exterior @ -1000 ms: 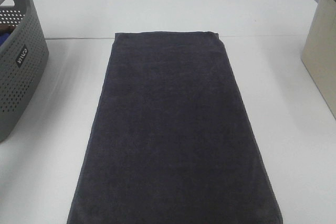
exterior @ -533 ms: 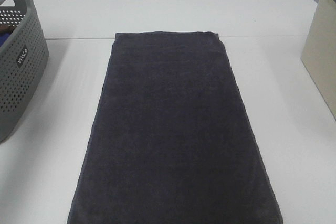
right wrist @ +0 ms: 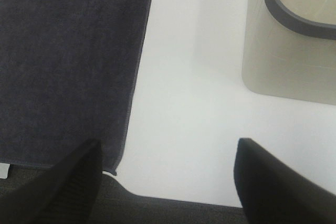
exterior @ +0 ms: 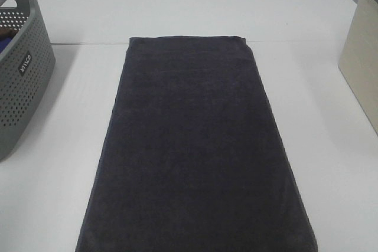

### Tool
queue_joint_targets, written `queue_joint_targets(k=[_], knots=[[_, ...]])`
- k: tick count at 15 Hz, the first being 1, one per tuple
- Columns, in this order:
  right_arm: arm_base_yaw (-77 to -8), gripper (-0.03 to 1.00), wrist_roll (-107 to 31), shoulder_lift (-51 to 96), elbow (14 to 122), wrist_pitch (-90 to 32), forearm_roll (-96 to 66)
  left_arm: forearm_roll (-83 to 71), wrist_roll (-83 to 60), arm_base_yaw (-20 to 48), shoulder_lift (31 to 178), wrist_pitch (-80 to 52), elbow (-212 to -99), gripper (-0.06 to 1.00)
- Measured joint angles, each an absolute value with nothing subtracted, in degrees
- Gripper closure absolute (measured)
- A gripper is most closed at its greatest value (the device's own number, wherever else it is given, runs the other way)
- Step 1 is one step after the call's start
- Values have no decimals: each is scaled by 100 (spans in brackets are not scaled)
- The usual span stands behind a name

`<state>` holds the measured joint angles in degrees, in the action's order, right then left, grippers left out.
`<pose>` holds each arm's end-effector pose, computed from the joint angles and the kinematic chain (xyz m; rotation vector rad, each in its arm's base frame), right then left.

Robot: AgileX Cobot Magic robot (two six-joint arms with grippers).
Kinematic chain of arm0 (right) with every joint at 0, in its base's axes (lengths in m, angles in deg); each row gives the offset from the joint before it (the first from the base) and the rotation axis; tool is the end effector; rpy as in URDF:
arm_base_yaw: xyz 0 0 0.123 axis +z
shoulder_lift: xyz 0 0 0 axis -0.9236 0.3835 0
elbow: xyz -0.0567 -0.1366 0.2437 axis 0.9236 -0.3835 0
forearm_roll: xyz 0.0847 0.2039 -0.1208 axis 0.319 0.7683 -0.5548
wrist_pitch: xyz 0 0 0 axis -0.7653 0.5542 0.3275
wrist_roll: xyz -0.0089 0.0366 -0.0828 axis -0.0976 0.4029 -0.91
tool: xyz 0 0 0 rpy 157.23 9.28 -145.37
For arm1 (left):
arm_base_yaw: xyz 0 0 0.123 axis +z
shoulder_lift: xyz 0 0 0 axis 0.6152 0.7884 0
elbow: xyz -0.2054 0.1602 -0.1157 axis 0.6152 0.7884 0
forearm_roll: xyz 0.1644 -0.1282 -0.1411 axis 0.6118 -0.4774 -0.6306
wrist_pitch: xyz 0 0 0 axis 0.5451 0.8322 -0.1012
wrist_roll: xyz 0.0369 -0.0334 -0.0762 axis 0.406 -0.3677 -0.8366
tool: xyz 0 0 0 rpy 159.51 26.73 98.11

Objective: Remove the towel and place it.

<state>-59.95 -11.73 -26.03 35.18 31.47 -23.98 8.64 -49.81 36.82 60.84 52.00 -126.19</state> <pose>0.0393 0.0039 0.3510 -0.0854 2.3102 0.0776 0.0530 0.0007 0.3619 -0.0666 2.3315 -0.0226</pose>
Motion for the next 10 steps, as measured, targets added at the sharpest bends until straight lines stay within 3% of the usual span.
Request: queue_joint_targets(k=[10], knots=[[-5995,31,-1867,-5078,1903,2975,-2255,1081,-4477,3682,3151,5228,-10975,22]])
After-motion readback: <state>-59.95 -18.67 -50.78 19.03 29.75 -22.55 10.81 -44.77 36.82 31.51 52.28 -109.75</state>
